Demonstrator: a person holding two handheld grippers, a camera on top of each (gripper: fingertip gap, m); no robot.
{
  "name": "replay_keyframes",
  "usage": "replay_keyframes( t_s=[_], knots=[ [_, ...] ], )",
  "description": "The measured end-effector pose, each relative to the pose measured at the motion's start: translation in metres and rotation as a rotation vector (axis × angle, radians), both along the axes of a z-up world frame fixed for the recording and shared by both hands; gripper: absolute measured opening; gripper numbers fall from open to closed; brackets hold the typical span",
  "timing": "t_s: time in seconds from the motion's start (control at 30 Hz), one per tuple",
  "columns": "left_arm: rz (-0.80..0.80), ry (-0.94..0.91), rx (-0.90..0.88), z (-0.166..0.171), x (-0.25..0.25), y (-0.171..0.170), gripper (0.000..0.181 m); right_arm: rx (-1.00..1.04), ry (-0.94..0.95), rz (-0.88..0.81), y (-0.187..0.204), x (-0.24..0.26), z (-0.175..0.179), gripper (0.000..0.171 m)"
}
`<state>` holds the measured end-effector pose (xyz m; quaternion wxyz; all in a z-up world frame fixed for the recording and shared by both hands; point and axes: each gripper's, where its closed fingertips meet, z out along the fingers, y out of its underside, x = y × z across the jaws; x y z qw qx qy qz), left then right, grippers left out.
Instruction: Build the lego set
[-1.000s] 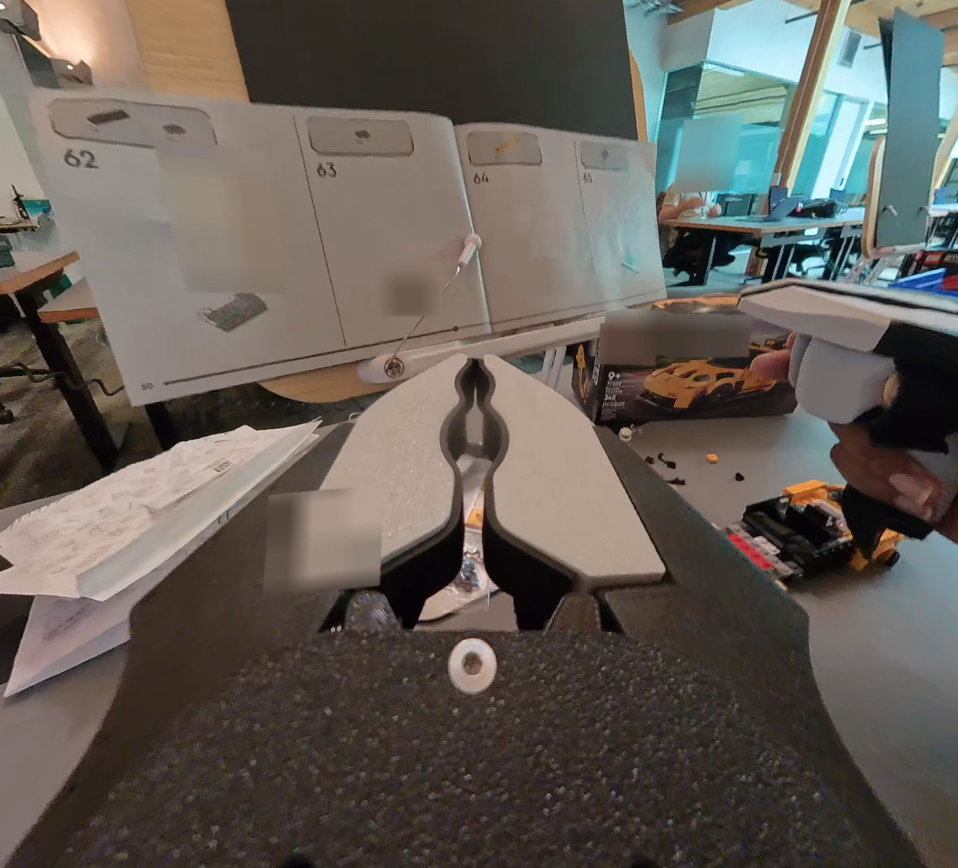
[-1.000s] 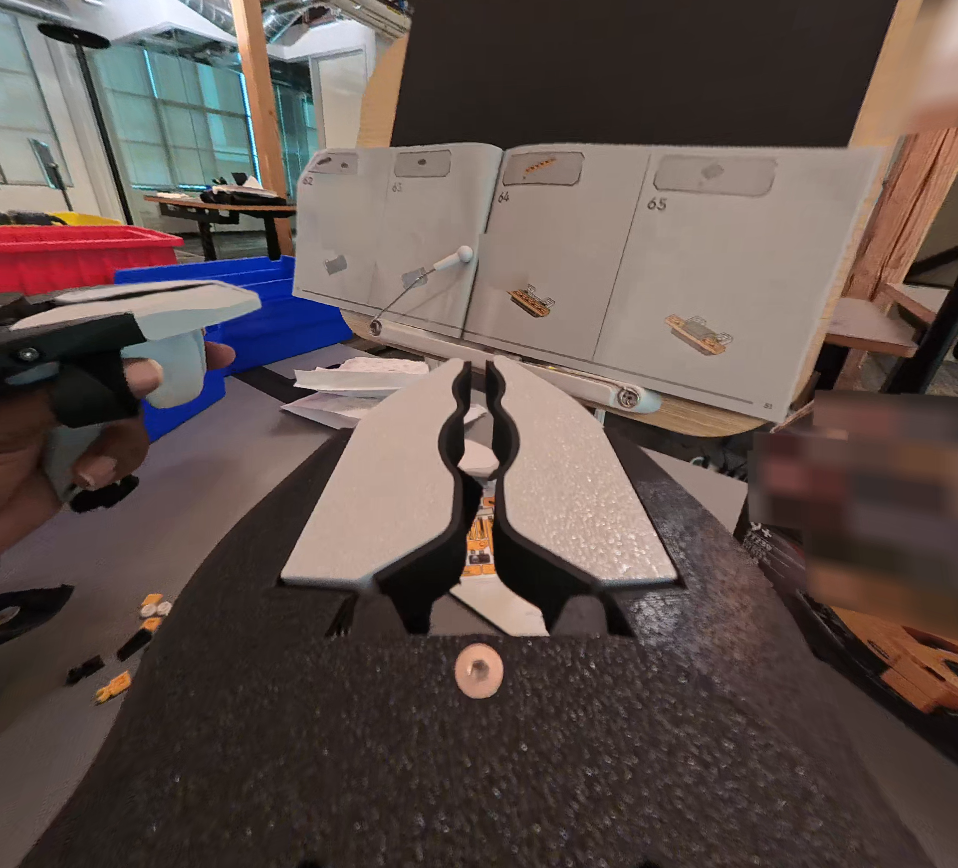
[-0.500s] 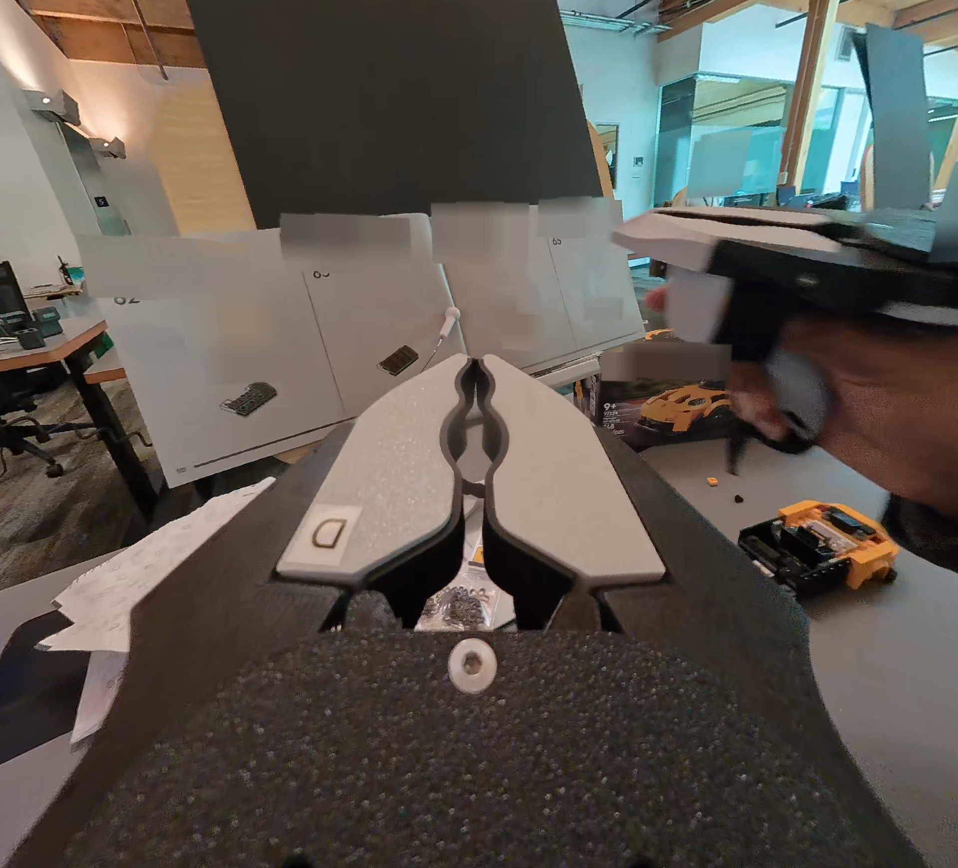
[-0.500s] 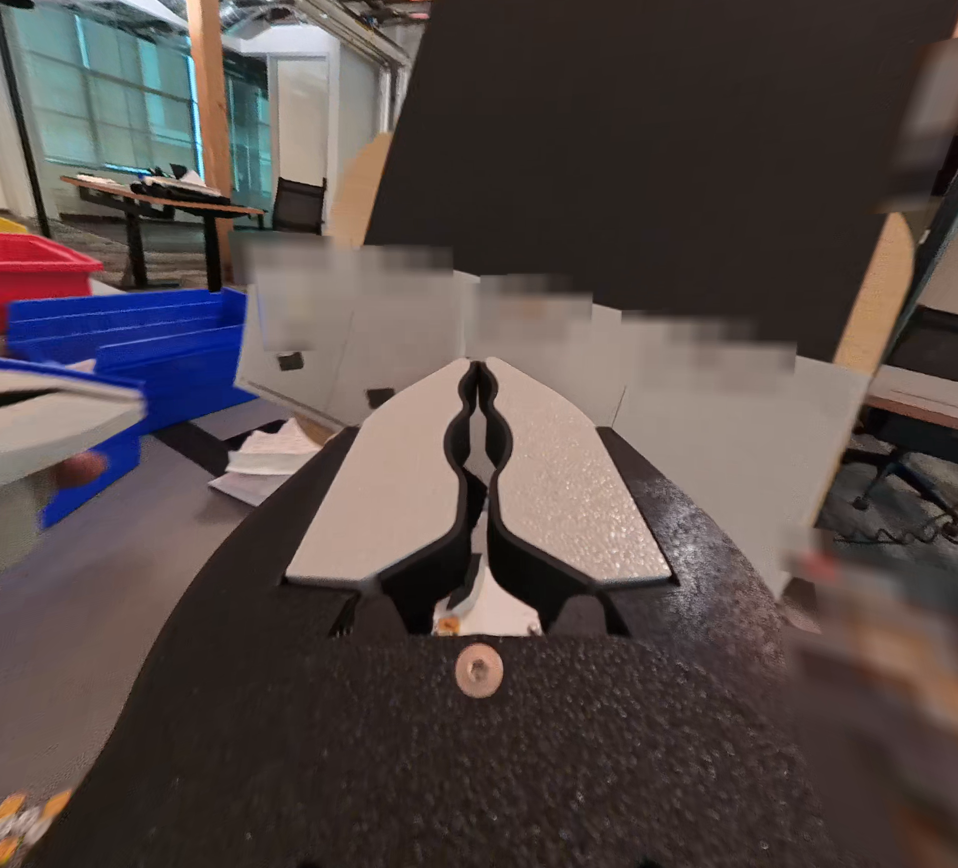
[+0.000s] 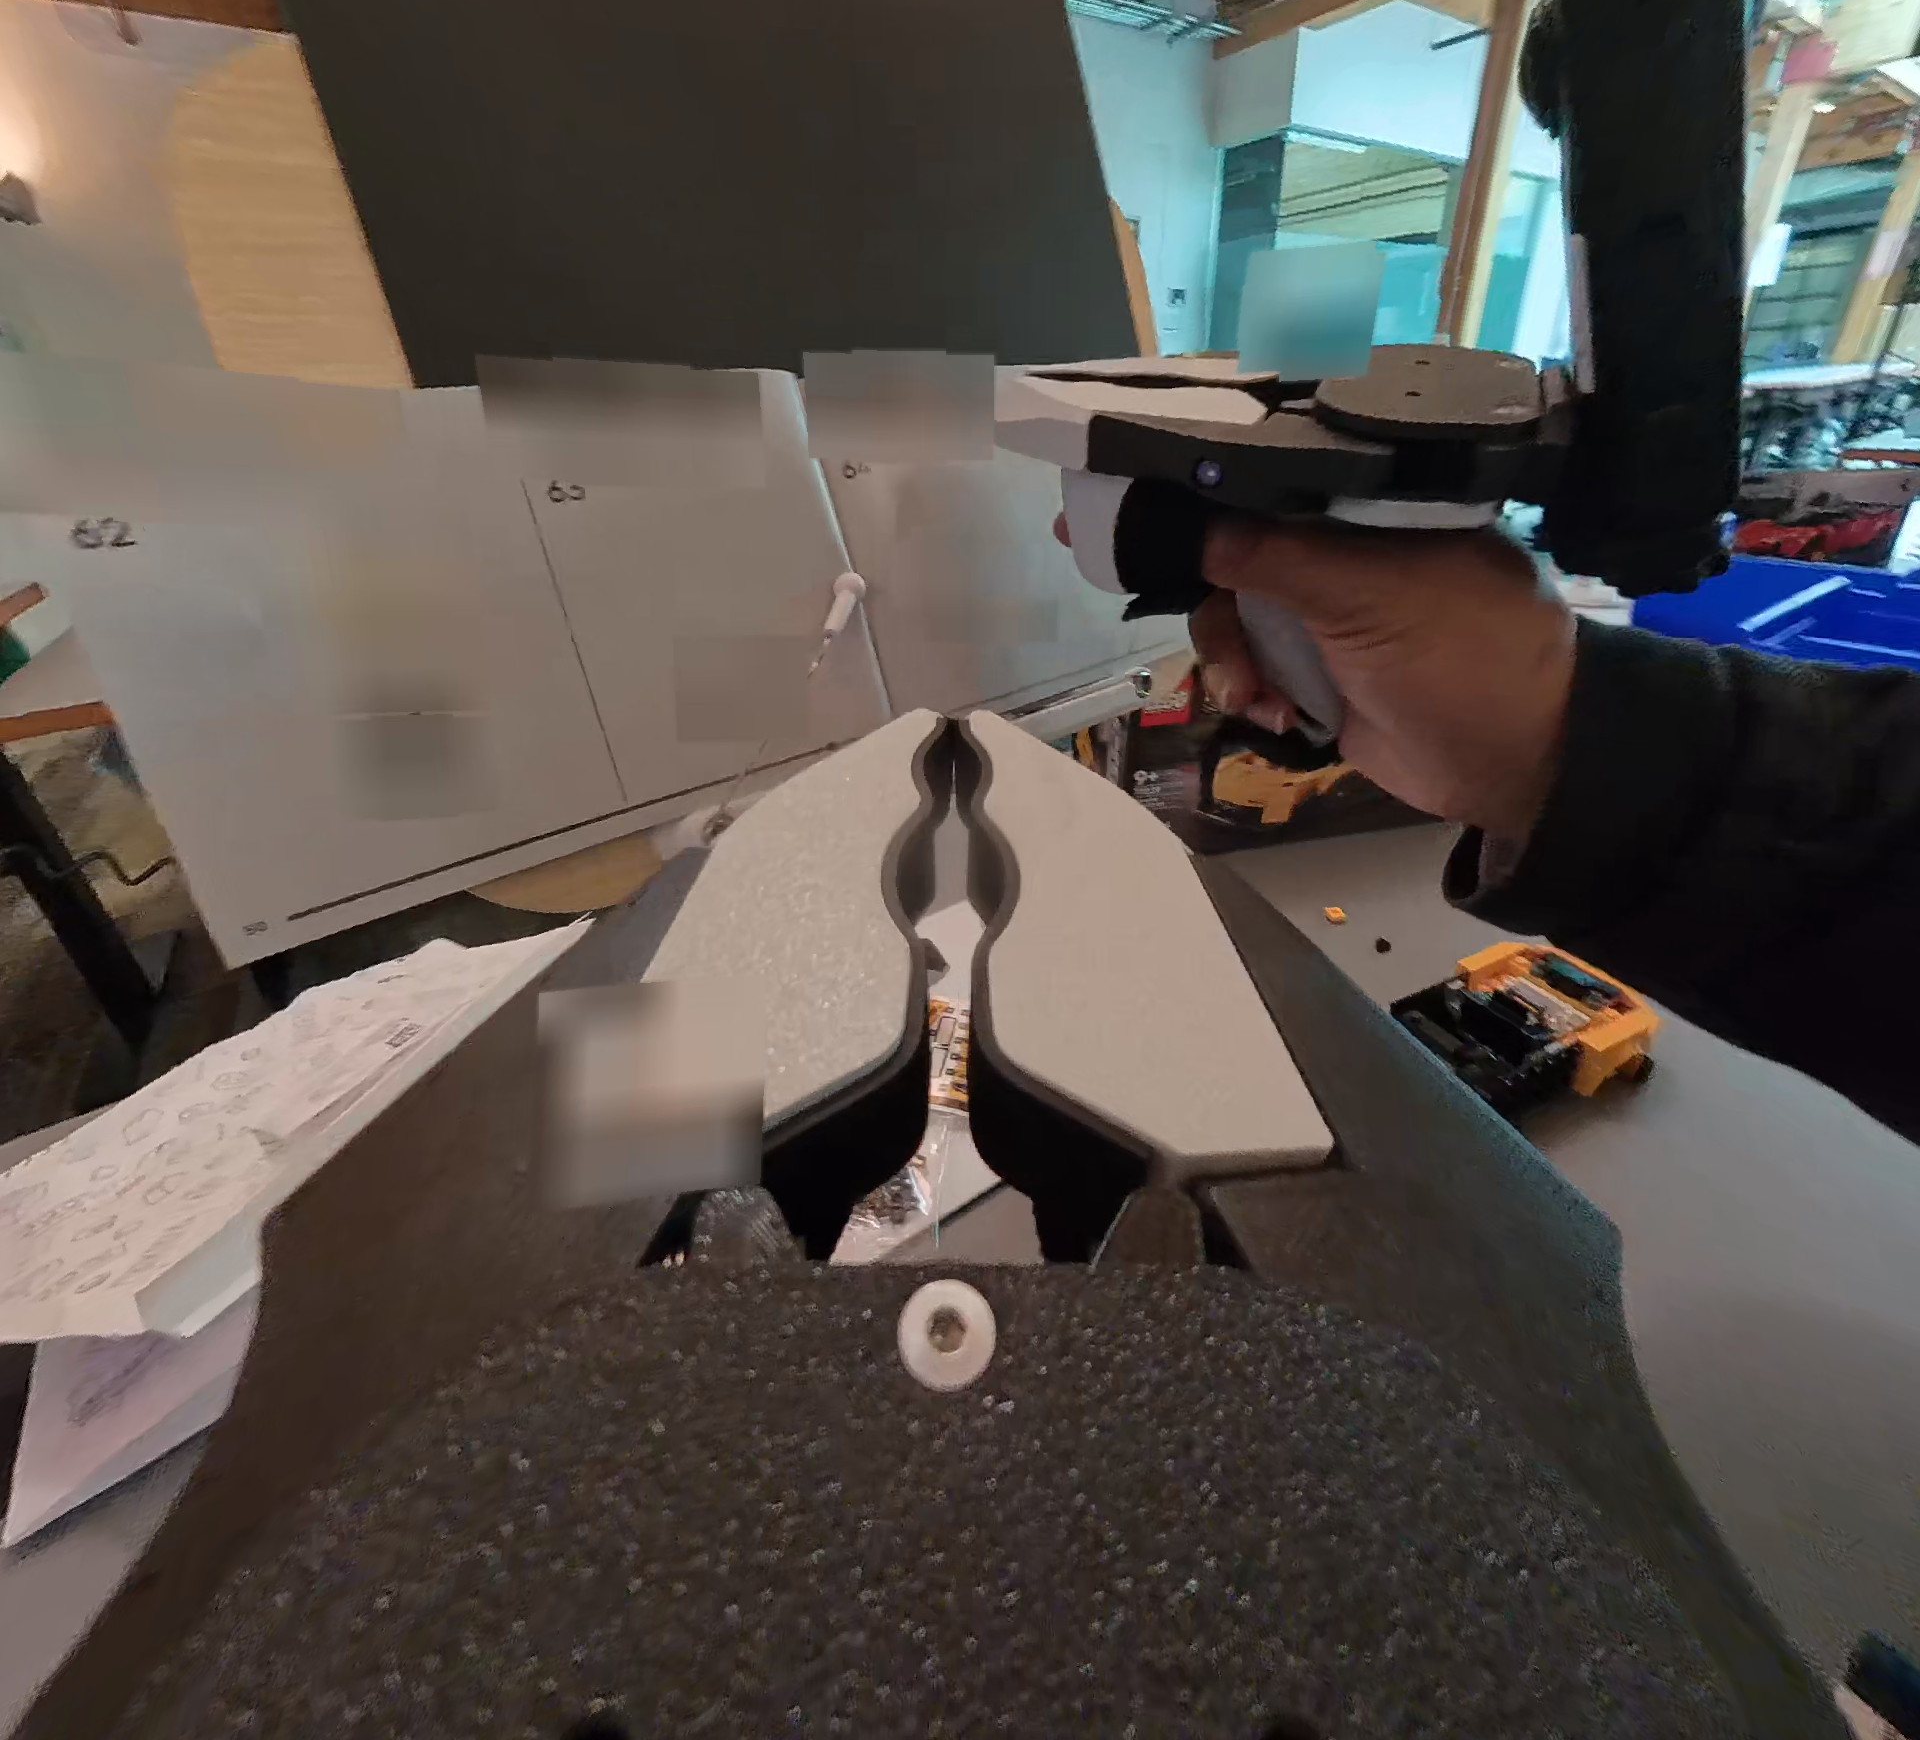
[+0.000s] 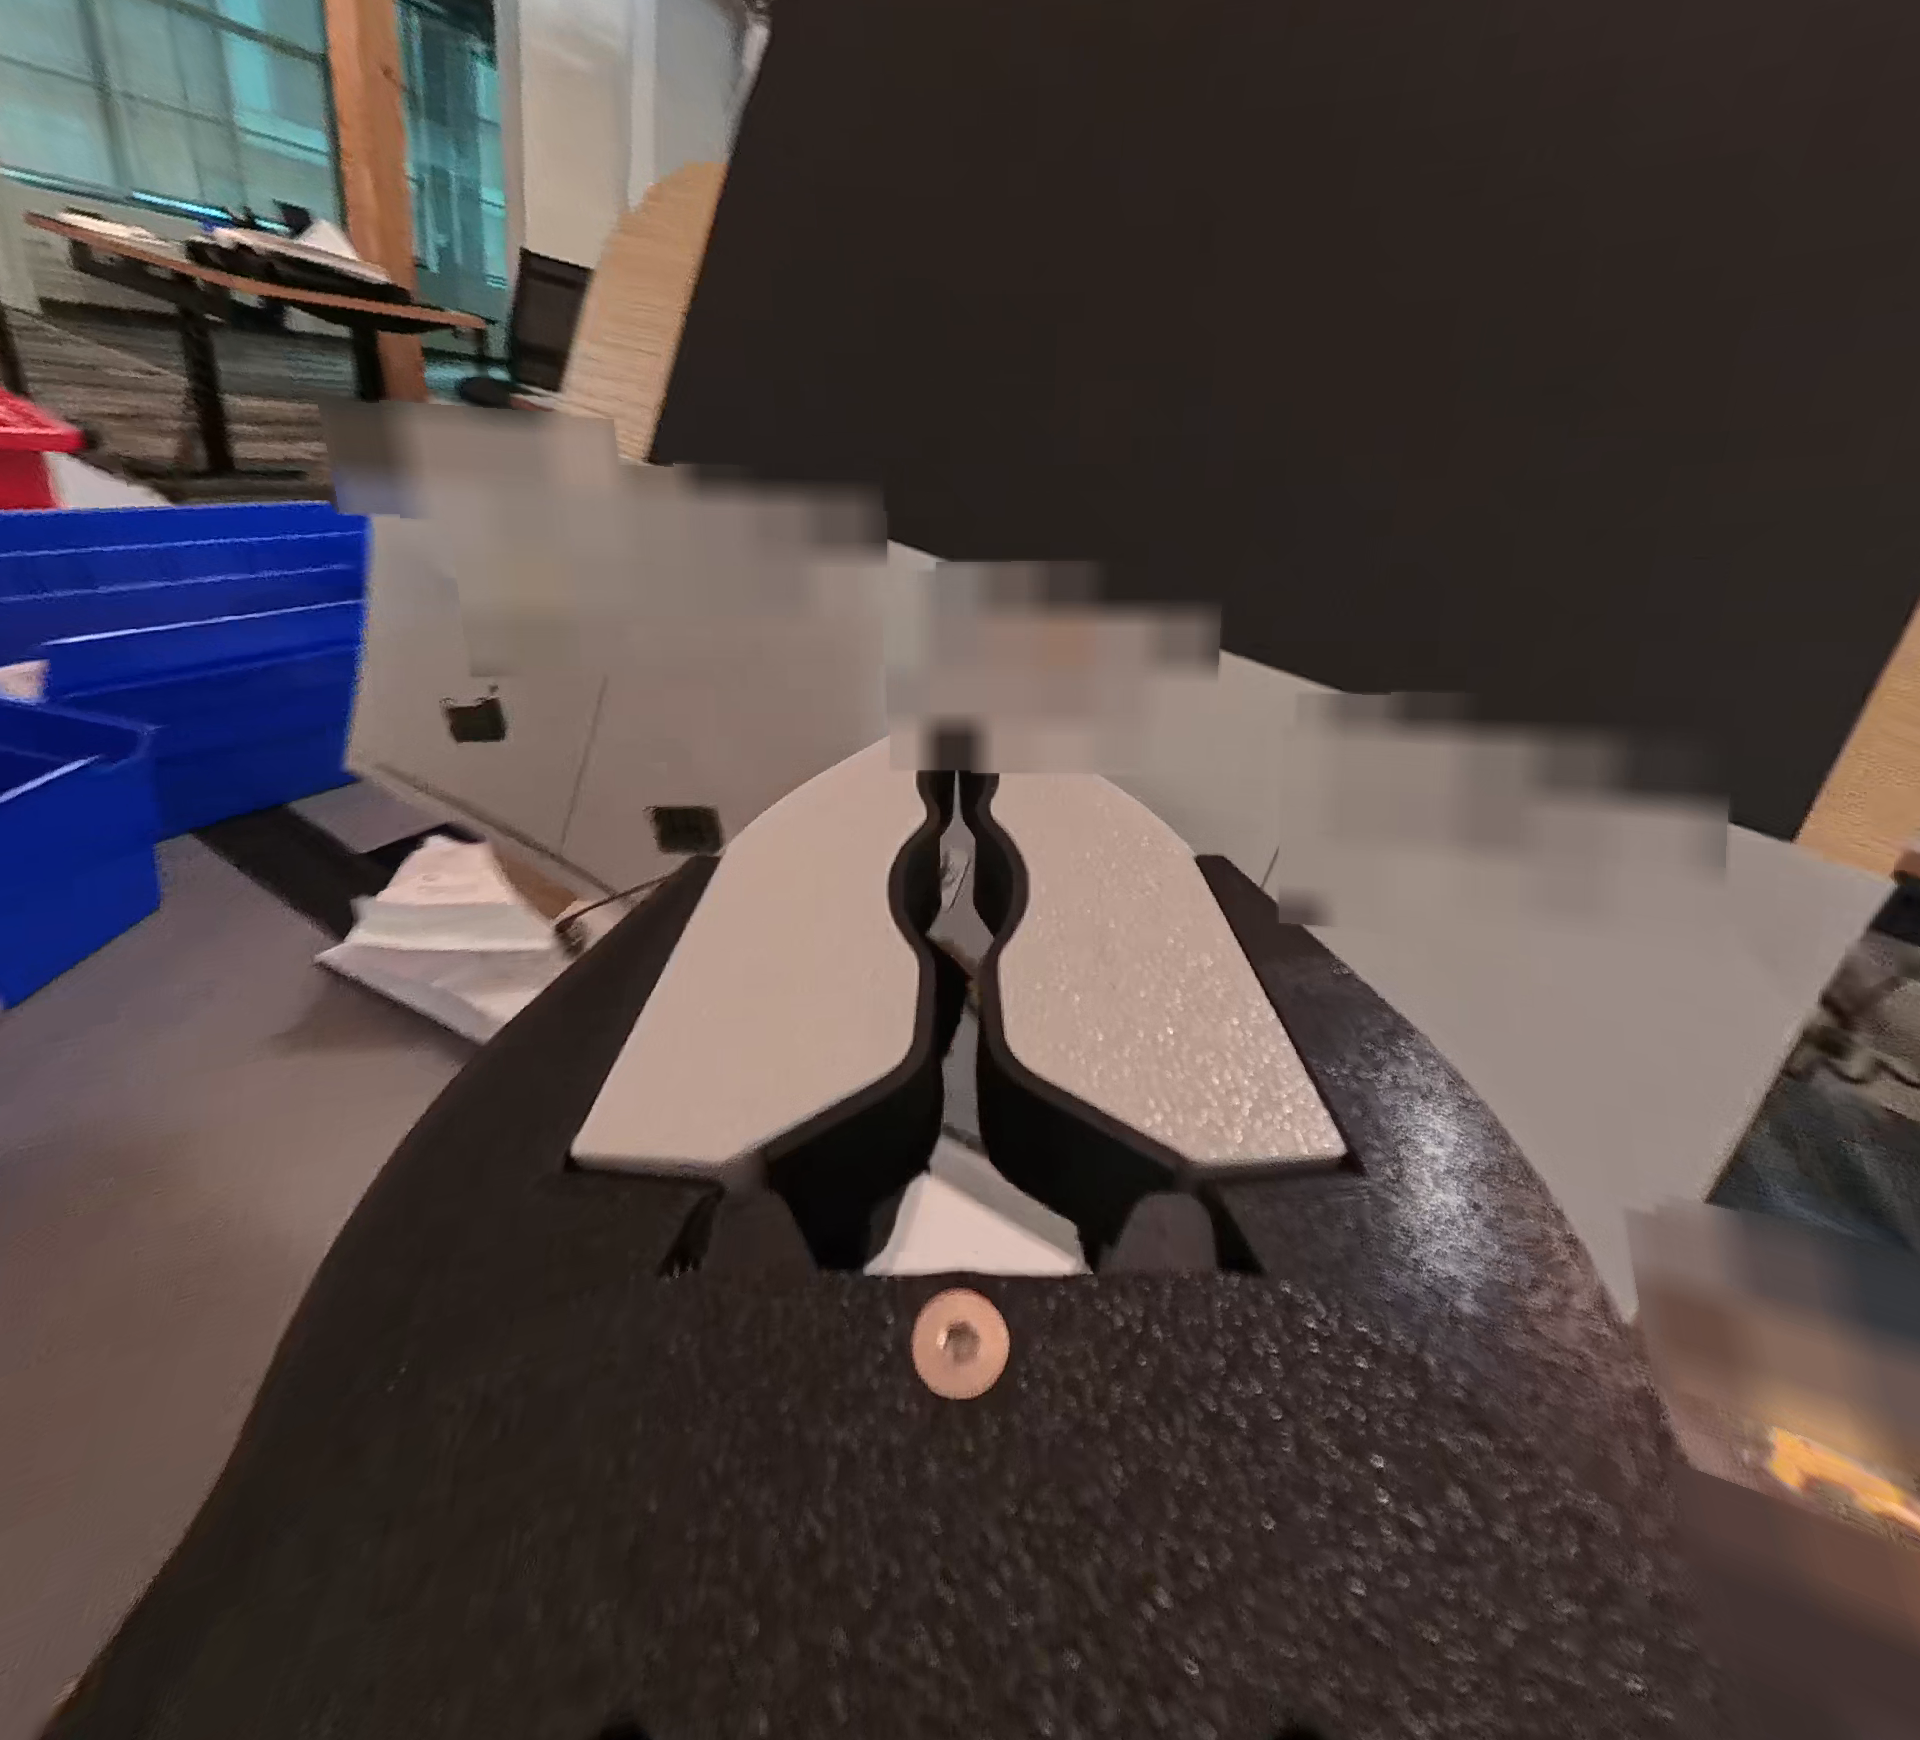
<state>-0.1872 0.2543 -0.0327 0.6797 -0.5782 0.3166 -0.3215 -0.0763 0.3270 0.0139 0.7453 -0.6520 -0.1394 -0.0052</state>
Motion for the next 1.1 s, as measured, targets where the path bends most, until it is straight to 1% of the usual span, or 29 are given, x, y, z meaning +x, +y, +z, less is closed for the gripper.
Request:
replay_keyframes(
  t_s=[0.03, 0.2, 0.3, 0.37, 0.43, 0.5, 0.53, 0.57, 0.63, 0.7, 0.73, 0.8, 0.9, 1.0, 1.1],
  knots=[
    [-0.012, 0.015, 0.009, -0.001, 0.002, -0.003, 0.000, -0.002, 0.004, 0.034, -0.012, -0.001, -0.002, 0.000],
    [-0.027, 0.046, 0.057, 0.004, 0.006, -0.012, 0.000, -0.068, 0.009, 0.086, -0.075, 0.023, -0.031, 0.003],
    [-0.002, 0.028, 0.064, 0.016, -0.007, -0.009, 0.000, -0.132, 0.024, 0.084, -0.113, 0.043, -0.054, 0.004],
    [0.076, 0.054, 0.104, 0.034, -0.034, -0.002, 0.000, -0.179, 0.026, 0.080, -0.137, 0.056, -0.069, 0.005],
    [0.161, 0.134, 0.121, 0.053, -0.076, 0.009, 0.000, -0.216, 0.006, 0.074, -0.161, 0.068, -0.080, 0.005],
    [0.218, 0.205, 0.077, 0.065, -0.126, 0.023, 0.000, -0.247, -0.017, 0.062, -0.182, 0.082, -0.091, 0.004],
    [0.251, 0.251, 0.038, 0.065, -0.153, 0.032, 0.000, -0.255, -0.017, 0.058, -0.190, 0.088, -0.095, 0.003],
    [0.293, 0.312, -0.018, 0.060, -0.182, 0.044, 0.000, -0.259, -0.010, 0.057, -0.197, 0.093, -0.100, 0.003],
    [0.365, 0.440, -0.169, 0.036, -0.237, 0.067, 0.000, -0.253, 0.025, 0.040, -0.205, 0.102, -0.107, 0.002],
    [0.386, 0.558, -0.357, -0.004, -0.281, 0.084, 0.001, -0.227, 0.082, 0.035, -0.207, 0.107, -0.113, 0.002],
    [0.390, 0.607, -0.451, -0.025, -0.300, 0.089, 0.006, -0.207, 0.106, 0.032, -0.206, 0.108, -0.114, 0.003],
    [0.408, 0.688, -0.586, -0.064, -0.329, 0.097, 0.010, -0.186, 0.111, 0.034, -0.205, 0.108, -0.116, 0.003],
    [0.408, 0.804, -0.701, -0.109, -0.352, 0.100, 0.011, -0.164, 0.081, 0.020, -0.207, 0.111, -0.110, 0.003],
    [0.382, 0.841, -0.762, -0.138, -0.354, 0.100, 0.009, -0.165, 0.093, 0.017, -0.207, 0.111, -0.112, 0.003],
    [0.247, 0.922, -0.808, -0.164, -0.342, 0.083, 0.008, -0.195, 0.090, 0.015, -0.205, 0.109, -0.123, 0.002]
  ],
)
